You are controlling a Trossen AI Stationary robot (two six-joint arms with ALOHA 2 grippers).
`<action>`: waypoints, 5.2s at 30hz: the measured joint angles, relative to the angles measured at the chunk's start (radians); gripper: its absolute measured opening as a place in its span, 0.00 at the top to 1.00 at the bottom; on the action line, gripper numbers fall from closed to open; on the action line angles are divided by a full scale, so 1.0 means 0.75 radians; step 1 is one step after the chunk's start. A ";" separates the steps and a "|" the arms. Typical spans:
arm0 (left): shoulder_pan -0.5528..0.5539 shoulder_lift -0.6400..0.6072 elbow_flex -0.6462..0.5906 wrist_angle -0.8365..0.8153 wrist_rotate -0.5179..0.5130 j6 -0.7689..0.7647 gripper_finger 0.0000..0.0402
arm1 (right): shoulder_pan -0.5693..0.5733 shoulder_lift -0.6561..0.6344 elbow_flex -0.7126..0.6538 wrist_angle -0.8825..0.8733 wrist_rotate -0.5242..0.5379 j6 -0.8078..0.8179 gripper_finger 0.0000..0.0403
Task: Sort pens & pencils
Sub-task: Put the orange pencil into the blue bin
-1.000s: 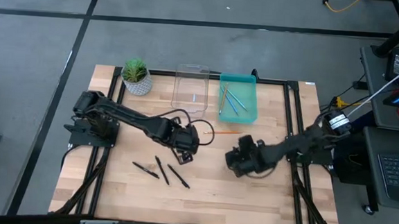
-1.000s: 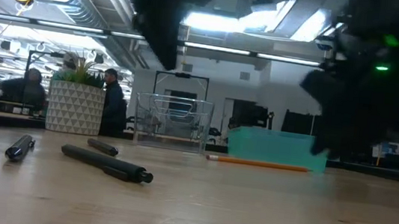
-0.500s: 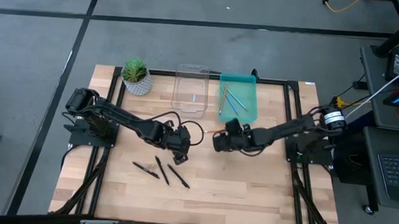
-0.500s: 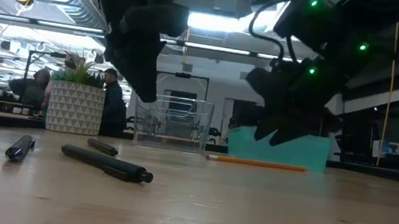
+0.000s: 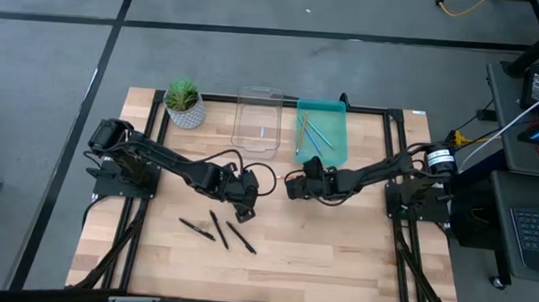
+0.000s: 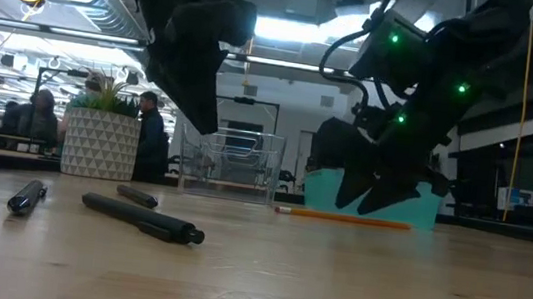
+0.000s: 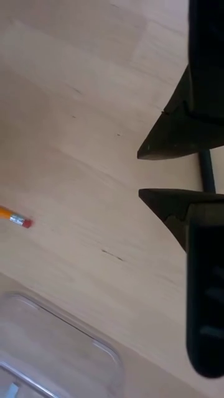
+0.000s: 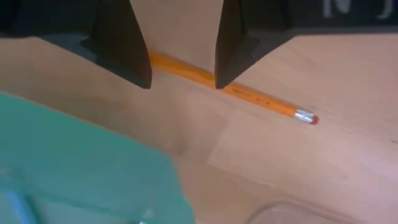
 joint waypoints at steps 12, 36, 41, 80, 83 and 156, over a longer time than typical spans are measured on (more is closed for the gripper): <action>0.000 0.000 0.000 0.014 0.004 0.001 0.81 | 0.046 0.016 0.003 -0.002 -0.132 -0.006 0.56; -0.011 0.001 0.001 0.021 0.013 0.000 0.81 | 0.401 0.003 0.011 -0.151 -0.455 -0.844 0.56; -0.011 0.001 0.001 0.021 0.015 0.000 0.81 | 0.428 0.003 0.012 -0.150 -0.510 -1.017 0.58; -0.015 0.002 0.001 0.048 0.084 0.036 0.81 | 0.528 -0.100 -0.005 -0.178 -0.353 -0.928 0.99; -0.015 0.002 0.001 0.070 0.085 0.051 0.81 | 0.550 -0.101 -0.004 -0.203 -0.335 -0.870 0.99; -0.023 0.033 0.003 0.394 0.256 0.312 0.67 | 0.952 0.500 0.040 -0.112 0.898 0.774 1.00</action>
